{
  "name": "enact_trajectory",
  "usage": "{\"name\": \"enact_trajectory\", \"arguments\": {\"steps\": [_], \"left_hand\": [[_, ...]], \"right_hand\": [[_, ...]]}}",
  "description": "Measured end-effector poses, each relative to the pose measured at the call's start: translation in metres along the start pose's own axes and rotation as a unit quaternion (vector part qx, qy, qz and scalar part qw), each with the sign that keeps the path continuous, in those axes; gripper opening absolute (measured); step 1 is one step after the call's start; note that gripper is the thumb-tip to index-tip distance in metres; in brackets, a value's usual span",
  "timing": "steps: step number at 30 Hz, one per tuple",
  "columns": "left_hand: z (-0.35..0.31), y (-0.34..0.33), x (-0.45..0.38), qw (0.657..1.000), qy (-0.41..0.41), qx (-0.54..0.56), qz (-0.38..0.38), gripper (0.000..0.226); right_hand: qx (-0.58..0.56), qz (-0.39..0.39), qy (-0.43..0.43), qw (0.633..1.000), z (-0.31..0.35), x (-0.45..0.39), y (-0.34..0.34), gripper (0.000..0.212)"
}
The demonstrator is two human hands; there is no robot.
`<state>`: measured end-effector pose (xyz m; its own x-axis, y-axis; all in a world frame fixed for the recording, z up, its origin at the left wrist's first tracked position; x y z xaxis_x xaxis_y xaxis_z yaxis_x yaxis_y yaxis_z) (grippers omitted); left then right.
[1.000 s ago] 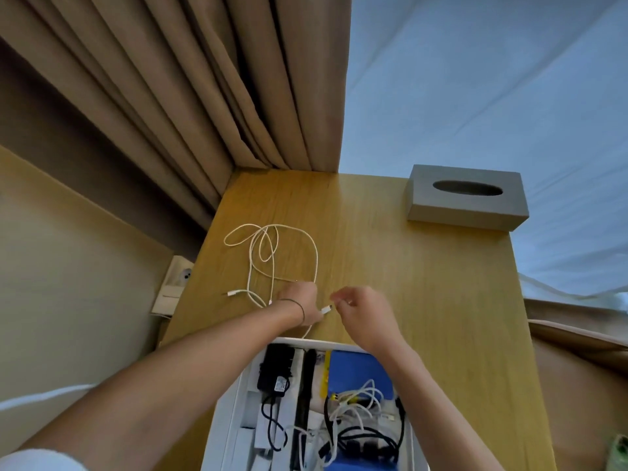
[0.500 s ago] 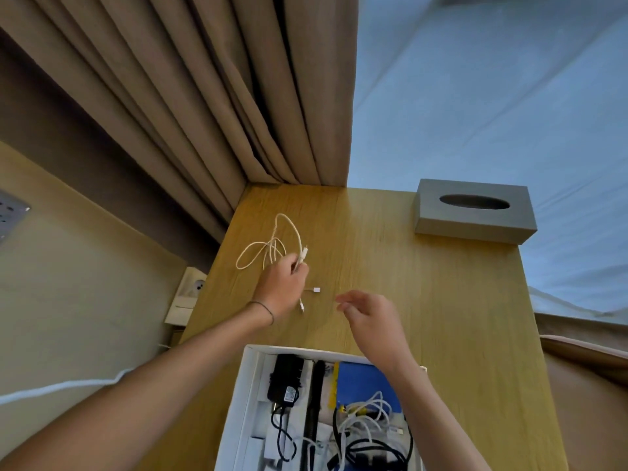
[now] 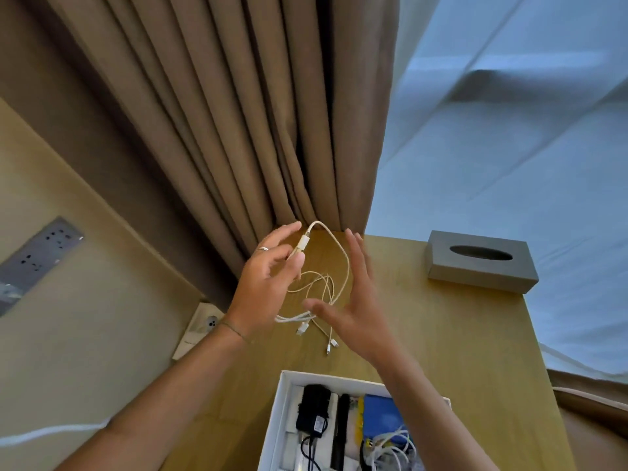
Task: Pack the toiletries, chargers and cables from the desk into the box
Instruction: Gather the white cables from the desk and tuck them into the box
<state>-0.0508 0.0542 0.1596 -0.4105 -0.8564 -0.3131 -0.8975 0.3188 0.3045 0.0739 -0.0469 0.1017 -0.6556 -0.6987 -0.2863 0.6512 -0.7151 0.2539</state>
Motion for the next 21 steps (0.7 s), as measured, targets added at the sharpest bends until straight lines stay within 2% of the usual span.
{"name": "enact_trajectory", "arguments": {"steps": [3,6,7,9,11,12,15,17,19,21], "left_hand": [[-0.032,0.008,0.004,0.997,0.004,0.073,0.038,0.035],[-0.052,0.014,0.006,0.981,0.049,0.183,0.053,0.039],[-0.056,0.016,0.005,0.973,0.06,0.219,0.051,0.042],[-0.055,0.018,0.001,0.948,0.09,0.301,0.042,0.038],[-0.049,0.018,-0.002,0.92,0.134,0.367,0.021,0.033],[-0.044,0.017,-0.003,0.912,0.154,0.381,0.004,0.032],[-0.032,0.015,0.001,0.888,0.207,0.408,-0.05,0.027],[-0.029,0.013,0.006,0.866,0.239,0.434,-0.072,0.018],[-0.026,0.009,0.012,0.863,0.259,0.424,-0.087,0.015],[-0.021,0.007,0.018,0.869,0.269,0.405,-0.089,0.016]], "right_hand": [[-0.005,-0.011,0.046,0.999,0.031,-0.01,-0.009,0.126],[-0.023,0.039,0.036,0.998,0.046,-0.006,-0.022,0.131],[-0.039,0.062,0.016,0.997,0.048,-0.001,-0.026,0.127],[-0.098,0.1,-0.035,0.99,0.049,0.011,-0.033,0.107],[-0.189,0.11,-0.093,0.971,0.048,0.023,-0.035,0.081],[-0.217,0.104,-0.116,0.964,0.048,0.029,-0.035,0.075],[-0.201,0.113,-0.145,0.962,0.044,0.047,-0.039,0.089],[-0.206,0.138,-0.194,0.949,0.04,0.06,-0.043,0.094],[-0.221,0.157,-0.247,0.93,0.037,0.071,-0.042,0.073],[-0.207,0.177,-0.273,0.923,0.034,0.079,-0.037,0.036]]}}
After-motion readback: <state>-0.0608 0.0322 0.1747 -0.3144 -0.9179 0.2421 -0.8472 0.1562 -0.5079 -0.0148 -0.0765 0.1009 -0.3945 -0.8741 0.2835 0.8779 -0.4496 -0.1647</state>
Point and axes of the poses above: each hand's wrist, its own x-axis away from the middle knuckle, its own y-axis out of the back of the hand, z = x × y, the point moved 3 cm from there along -x, towards the middle knuckle, and after that the axes turned 15 degrees about -z, right-handed, at the moved point
